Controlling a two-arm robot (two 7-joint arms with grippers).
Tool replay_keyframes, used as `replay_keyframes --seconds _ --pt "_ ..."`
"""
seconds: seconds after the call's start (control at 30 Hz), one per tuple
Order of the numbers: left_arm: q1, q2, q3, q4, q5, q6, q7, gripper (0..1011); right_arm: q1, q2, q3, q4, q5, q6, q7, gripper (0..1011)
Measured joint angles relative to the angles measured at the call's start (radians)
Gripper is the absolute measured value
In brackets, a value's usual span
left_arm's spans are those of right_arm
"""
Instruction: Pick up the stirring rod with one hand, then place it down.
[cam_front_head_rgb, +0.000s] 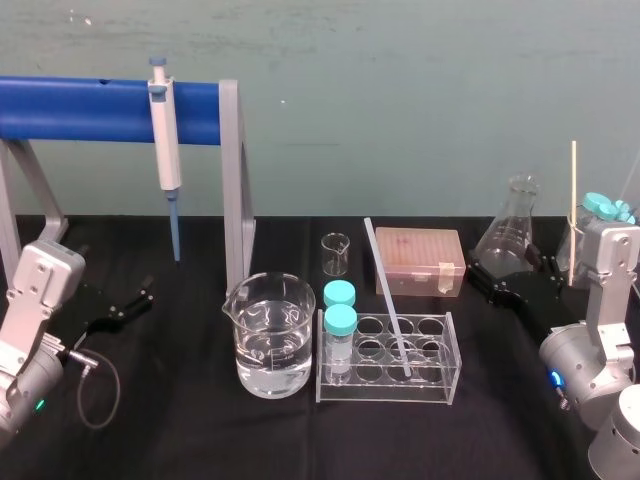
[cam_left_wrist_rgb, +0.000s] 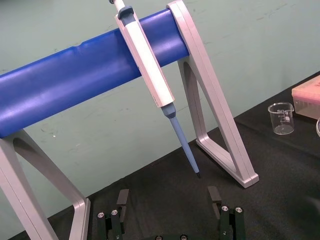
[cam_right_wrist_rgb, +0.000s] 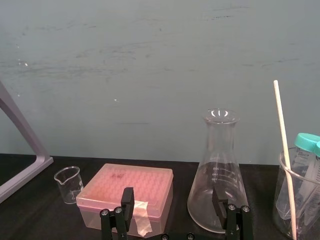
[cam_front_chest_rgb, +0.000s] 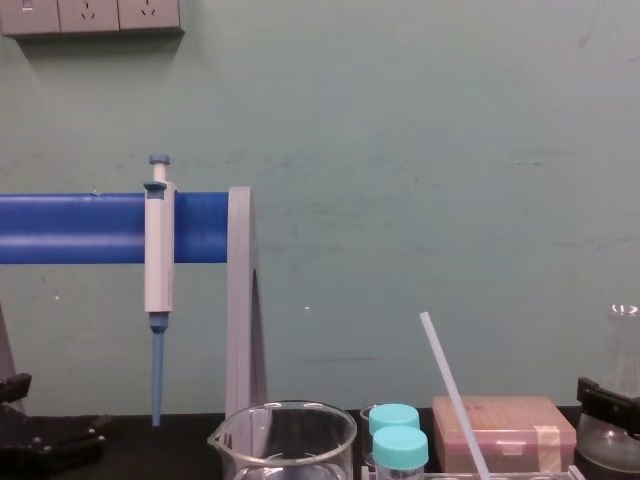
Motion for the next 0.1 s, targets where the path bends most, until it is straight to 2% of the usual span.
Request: replay_keyframes --seconds 0.1 --pt "0.000 0.000 0.000 0.000 0.000 0.000 0.000 1000 0.000 0.000 0.000 0.000 0.000 0.000 0.000 1003"
